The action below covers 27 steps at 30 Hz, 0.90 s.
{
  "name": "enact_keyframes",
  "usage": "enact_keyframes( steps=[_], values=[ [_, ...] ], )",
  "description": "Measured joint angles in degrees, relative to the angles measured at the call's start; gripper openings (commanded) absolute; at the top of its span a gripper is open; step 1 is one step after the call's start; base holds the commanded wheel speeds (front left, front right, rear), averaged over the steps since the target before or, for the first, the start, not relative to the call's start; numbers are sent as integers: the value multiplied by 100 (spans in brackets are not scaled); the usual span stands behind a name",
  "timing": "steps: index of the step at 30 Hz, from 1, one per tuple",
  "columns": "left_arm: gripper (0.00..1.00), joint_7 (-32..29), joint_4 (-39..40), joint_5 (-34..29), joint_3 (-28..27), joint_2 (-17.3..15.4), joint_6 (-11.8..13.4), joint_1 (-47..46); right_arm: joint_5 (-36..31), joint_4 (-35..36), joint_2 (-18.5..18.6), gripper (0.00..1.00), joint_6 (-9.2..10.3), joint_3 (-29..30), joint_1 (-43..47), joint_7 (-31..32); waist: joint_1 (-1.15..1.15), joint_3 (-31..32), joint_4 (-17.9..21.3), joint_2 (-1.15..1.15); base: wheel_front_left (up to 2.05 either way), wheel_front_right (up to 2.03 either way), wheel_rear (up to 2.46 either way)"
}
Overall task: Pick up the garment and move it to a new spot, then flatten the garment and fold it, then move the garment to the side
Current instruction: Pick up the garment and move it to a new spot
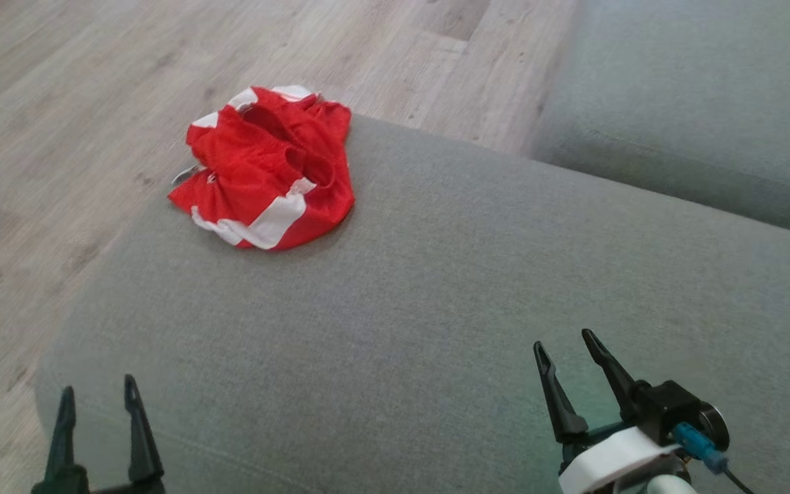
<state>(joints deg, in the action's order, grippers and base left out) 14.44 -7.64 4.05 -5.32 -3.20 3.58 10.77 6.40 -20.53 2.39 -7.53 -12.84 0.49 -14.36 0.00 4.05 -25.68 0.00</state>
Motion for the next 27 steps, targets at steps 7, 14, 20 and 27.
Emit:
enact_keyframes(
  steps=[7, 14, 20, 27],
  values=[
    [100, 2, 1227, -423, -13, -167, 154, -269, -579, -24, 1, 100, 0, 290, -35, 0, 0, -526, -130, 0, 0, 0, 0],
    [100, 32, 1260, -533, 58, -628, 29, -1881, -1177, 162, 76, 100, 0, 726, -288, 0, 1, -1215, -168, 0, 0, 0, 0],
    [100, 34, -149, -116, 350, -662, -478, -3752, -1259, 610, 363, 100, 0, 1013, -390, 0, 1, -1799, -178, 0, 0, 0, 0],
    [100, -527, -2515, -47, 871, -671, -924, -5932, -1367, 1195, 691, 100, 0, 1134, -605, 0, 1, -2461, -147, 0, 0, 0, 0]
  ],
)
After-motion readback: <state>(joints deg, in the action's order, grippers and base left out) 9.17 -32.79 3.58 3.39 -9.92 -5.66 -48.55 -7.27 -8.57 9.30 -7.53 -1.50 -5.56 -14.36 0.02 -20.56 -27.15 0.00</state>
